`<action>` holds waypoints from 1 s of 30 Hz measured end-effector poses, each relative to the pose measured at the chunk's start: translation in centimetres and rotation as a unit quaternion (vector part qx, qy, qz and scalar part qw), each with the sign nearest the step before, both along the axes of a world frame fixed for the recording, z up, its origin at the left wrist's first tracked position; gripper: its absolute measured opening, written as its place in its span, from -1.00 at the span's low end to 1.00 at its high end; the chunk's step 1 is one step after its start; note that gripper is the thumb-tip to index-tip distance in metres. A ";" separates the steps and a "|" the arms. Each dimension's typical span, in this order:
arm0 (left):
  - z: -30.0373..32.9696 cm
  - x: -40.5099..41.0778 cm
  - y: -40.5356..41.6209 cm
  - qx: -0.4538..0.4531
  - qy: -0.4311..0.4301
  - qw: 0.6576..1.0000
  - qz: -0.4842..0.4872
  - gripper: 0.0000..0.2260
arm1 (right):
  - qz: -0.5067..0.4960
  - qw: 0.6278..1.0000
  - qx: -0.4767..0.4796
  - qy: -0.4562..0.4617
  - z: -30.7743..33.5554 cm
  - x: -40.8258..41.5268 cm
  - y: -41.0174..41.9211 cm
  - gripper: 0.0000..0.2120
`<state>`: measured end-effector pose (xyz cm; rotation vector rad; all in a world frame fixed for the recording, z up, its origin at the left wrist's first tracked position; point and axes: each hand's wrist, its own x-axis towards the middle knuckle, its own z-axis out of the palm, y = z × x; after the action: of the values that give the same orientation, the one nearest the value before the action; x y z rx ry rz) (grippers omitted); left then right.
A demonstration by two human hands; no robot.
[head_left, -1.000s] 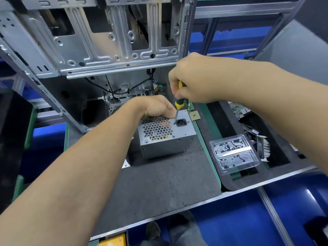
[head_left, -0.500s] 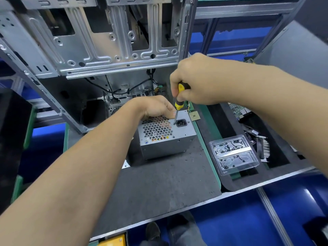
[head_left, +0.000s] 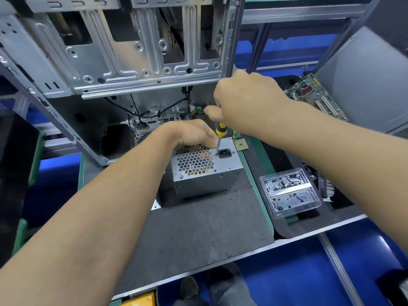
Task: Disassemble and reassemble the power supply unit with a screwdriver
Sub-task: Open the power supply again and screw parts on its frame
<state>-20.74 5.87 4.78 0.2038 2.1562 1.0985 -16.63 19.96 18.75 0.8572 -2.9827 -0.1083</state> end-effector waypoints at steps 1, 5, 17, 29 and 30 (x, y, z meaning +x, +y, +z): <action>0.0 -0.1 -0.1 -0.001 0.001 1.000 -0.004 -0.60 | -0.003 1.000 -0.026 -0.015 -0.2 -0.1 0.2 -0.66; 0.3 0.2 0.0 0.001 -0.005 1.000 -0.008 -0.63 | -0.024 0.970 -0.224 -0.094 -0.8 -0.4 3.1 -0.73; 1.5 0.9 1.6 -0.053 0.018 0.998 0.010 -0.51 | -0.197 0.821 -0.527 -0.098 -8.0 1.2 11.6 -0.81; 0.9 1.7 2.6 -0.023 0.068 0.995 0.076 -0.60 | -0.205 0.811 -0.534 -0.124 -10.2 1.9 11.0 -0.85; 0.9 1.6 2.5 -0.020 0.066 0.995 0.074 -0.62 | -0.202 0.798 -0.553 -0.129 -10.2 1.8 10.9 -0.85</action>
<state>-19.12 8.35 5.68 0.1016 2.3416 1.1507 -14.84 30.82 8.58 0.0638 -2.5899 1.6449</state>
